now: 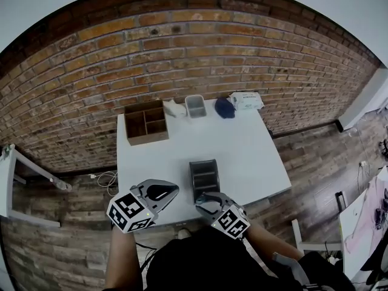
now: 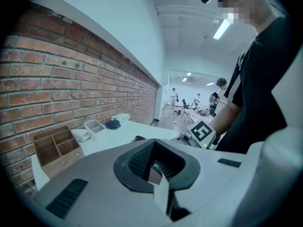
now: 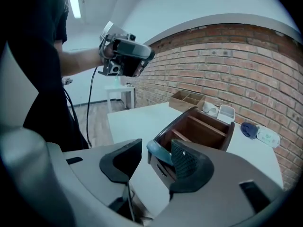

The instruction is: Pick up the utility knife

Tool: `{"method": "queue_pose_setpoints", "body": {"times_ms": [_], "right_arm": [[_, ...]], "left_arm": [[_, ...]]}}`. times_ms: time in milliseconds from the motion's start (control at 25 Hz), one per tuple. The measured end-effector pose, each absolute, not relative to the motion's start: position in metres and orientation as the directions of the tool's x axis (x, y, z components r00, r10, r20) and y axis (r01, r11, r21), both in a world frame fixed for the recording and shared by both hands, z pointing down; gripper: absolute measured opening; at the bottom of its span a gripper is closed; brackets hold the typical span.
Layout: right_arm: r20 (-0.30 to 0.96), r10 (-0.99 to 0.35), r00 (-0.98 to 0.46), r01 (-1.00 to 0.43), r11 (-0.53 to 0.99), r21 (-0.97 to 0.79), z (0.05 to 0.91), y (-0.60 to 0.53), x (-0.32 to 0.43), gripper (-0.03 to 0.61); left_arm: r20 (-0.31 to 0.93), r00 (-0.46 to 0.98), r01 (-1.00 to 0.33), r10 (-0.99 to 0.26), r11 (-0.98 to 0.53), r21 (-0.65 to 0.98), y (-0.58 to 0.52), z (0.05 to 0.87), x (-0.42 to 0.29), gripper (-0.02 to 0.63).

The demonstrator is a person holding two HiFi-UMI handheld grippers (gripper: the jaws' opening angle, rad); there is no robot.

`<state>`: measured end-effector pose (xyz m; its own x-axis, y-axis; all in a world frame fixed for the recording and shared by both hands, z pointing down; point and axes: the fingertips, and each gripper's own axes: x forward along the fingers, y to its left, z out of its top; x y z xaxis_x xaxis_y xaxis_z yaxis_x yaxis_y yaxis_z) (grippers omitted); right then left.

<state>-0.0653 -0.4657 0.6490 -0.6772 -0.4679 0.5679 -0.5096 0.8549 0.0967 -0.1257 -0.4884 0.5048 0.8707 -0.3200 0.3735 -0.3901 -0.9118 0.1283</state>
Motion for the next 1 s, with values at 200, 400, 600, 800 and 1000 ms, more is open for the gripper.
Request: {"method": "queue_pose_setpoints", "body": {"times_ms": [200,400,600,800,1000], "right_arm": [[0.61,-0.469,-0.639,-0.511,0.851,0.119,0.663,-0.471,-0.065,0.175],[0.627,-0.483,-0.611,-0.514,0.845,0.15,0.663,-0.474,-0.067,0.169],[0.599,-0.537,-0.595,-0.546,0.816,0.189,0.649,-0.484,-0.065,0.119],[0.567,-0.582,-0.583,-0.615,0.772,0.16,0.634,-0.503,-0.05,0.083],[0.473,-0.625,-0.622,-0.658,0.744,0.118,0.592,-0.509,-0.04,0.077]], "left_arm": [[0.371,0.864,-0.408,-0.34,-0.905,0.121,-0.49,0.503,-0.133,-0.005],[0.383,0.859,-0.411,-0.339,-0.903,0.123,-0.49,0.508,-0.137,-0.005],[0.372,0.859,-0.421,-0.353,-0.899,0.119,-0.493,0.504,-0.139,-0.005],[0.377,0.859,-0.415,-0.346,-0.902,0.119,-0.492,0.506,-0.137,-0.005],[0.37,0.864,-0.407,-0.341,-0.906,0.115,-0.49,0.503,-0.134,-0.005]]}}
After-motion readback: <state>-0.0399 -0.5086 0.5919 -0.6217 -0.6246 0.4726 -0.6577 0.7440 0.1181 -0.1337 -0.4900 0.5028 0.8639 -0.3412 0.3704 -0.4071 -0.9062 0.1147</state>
